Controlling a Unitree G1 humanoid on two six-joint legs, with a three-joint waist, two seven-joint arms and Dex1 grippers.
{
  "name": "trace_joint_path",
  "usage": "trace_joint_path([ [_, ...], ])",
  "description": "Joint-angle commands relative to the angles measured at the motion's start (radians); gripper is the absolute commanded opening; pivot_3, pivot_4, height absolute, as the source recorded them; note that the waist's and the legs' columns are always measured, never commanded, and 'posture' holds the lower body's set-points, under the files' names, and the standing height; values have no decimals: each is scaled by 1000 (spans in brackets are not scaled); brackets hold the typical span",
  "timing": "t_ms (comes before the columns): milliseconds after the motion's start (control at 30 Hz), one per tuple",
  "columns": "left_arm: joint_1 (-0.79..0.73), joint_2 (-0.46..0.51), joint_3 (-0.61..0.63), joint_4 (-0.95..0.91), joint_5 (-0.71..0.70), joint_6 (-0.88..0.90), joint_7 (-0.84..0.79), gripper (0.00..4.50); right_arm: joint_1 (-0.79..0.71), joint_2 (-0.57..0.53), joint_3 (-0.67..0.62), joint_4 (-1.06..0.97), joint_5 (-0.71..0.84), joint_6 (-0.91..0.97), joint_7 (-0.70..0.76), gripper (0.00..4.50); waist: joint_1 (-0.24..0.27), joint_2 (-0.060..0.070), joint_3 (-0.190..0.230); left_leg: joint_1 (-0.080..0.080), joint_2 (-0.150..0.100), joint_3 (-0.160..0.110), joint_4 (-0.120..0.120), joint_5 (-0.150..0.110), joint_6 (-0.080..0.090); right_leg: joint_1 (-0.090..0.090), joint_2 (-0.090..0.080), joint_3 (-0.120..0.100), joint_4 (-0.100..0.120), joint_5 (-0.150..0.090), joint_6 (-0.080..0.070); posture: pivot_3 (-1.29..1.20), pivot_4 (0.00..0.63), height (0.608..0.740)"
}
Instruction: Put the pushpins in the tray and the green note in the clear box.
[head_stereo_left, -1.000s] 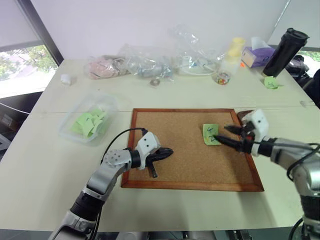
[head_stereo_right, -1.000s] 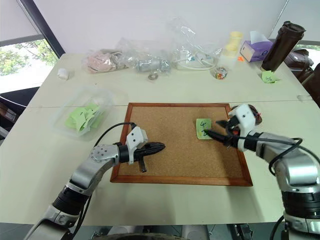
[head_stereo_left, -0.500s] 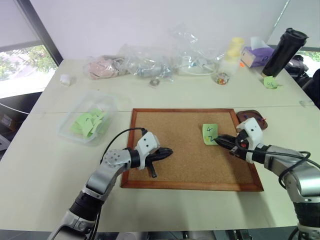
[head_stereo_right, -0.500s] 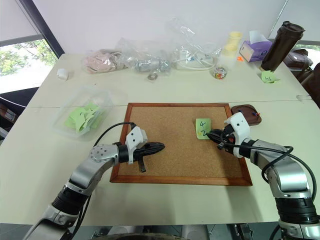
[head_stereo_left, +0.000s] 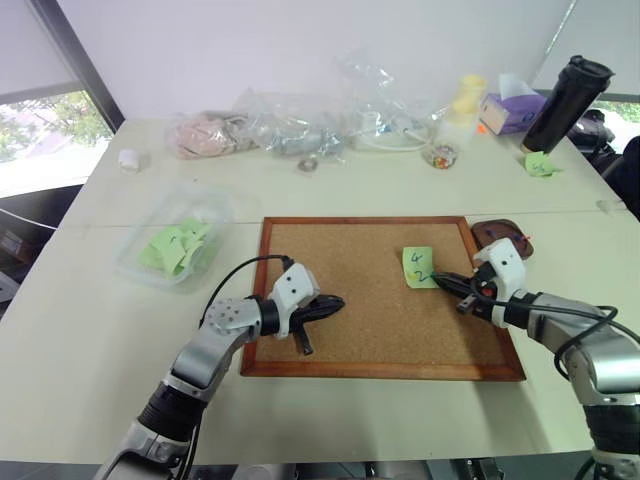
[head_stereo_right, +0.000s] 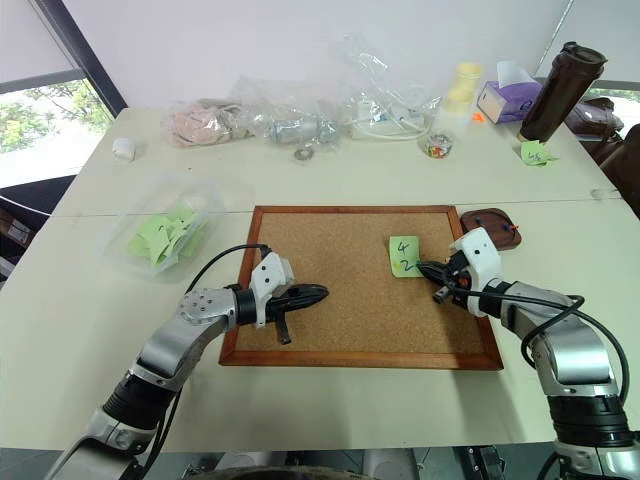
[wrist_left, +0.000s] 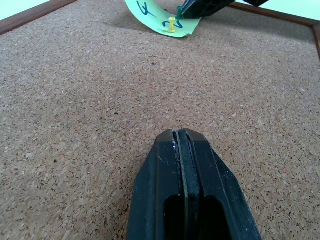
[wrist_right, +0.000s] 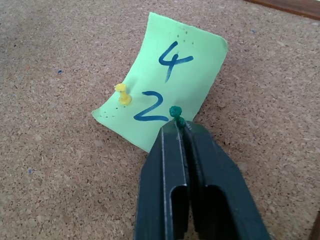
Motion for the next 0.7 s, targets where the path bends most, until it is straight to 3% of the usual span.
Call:
trace_joint_path([
  [33,11,2,-10,-2,4,10,0,0,-21,8,-7,-21,17,5,0,57,0,0,0,0,0,0,0,0,0,0,0,0,0,0,0,0,150,740],
  [233,8,-4,-12,3,6,7,4,0,-30,12,-6,-20,26,27,2,57,0,0,0,0,0,0,0,0,0,0,0,0,0,0,0,0,150,740],
  [333,7,-6,-13,5,7,6,6,0,-32,13,-5,-23,17,26,-8,916,0,0,0,0,0,0,0,0,0,0,0,0,0,0,0,0,150,740],
  [400,7,-7,-12,6,8,5,7,0,-37,15,-2,-22,13,24,-10,1857,1,0,0,0,0,0,0,0,0,0,0,0,0,0,0,0,150,740],
  [700,9,-8,-12,4,10,5,11,0,-59,23,21,8,-3,5,-13,1857,1,0,0,0,0,0,0,0,0,0,0,0,0,0,0,0,150,740],
])
